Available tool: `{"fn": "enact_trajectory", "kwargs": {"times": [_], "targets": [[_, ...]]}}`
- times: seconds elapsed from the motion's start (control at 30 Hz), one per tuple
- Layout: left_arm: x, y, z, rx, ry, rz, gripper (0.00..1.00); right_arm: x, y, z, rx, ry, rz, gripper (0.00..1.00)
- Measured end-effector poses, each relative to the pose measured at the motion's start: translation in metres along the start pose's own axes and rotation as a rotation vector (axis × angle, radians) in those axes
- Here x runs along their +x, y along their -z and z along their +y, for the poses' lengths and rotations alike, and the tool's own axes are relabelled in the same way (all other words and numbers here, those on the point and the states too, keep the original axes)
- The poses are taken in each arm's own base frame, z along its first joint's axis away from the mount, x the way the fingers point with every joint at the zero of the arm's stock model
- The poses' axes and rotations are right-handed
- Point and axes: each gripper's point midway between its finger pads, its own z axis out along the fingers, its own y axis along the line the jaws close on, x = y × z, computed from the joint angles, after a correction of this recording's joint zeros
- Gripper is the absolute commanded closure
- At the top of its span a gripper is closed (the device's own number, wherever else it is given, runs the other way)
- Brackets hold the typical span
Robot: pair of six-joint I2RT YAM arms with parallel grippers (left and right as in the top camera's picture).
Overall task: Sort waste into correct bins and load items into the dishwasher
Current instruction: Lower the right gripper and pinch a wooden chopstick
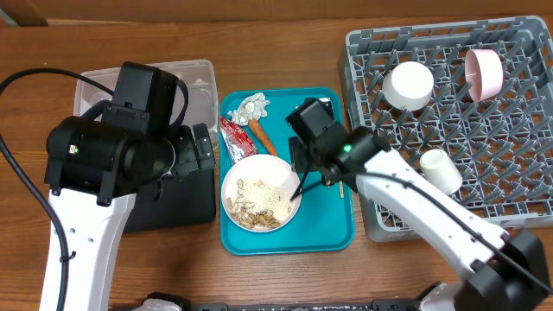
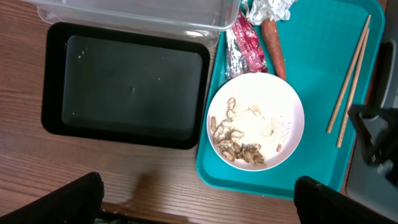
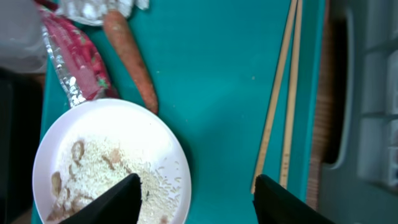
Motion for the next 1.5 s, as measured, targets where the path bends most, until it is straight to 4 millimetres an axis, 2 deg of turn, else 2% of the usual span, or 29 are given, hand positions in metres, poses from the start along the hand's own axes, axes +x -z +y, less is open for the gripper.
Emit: {"fn": "enact_trajectory", "kwargs": {"times": [0.13, 0.33, 0.57, 0.67, 0.83, 1.0, 1.13, 1.23, 1.5], "targets": [[0.0, 0.0, 0.0, 0.0, 0.0, 0.0, 0.0, 0.004, -0.03, -0.023, 0.003, -0.098, 0.107, 0.55], [0.0, 0.0, 0.0, 0.0, 0.0, 0.0, 0.0, 0.009, -0.056, -0.046, -0.014, -0.177, 0.206, 0.55], [0.0, 0.0, 0.0, 0.0, 0.0, 0.0, 0.0, 0.01, -0.062, -0.042, -0.038, -0.162, 0.218, 0.55], [0.0, 0.0, 0.0, 0.0, 0.0, -0.001, 0.0, 0.013, -0.073, -0.044, -0.034, -0.158, 0.219, 0.55], [0.0, 0.0, 0.0, 0.0, 0.0, 0.0, 0.0, 0.034, -0.095, -0.052, 0.002, -0.128, 0.284, 0.55], [0.0, 0.0, 0.0, 0.0, 0.0, 0.0, 0.0, 0.04, -0.11, -0.057, 0.023, -0.095, 0.304, 0.55], [0.0, 0.0, 0.0, 0.0, 0.0, 0.0, 0.0, 0.037, -0.114, -0.058, 0.029, -0.074, 0.291, 0.71], [0.0, 0.0, 0.0, 0.0, 0.0, -0.001, 0.0, 0.037, -0.115, -0.06, 0.038, -0.062, 0.293, 0.95], [0.0, 0.0, 0.0, 0.0, 0.0, 0.0, 0.0, 0.048, -0.108, -0.061, 0.041, -0.048, 0.355, 0.96]]}}
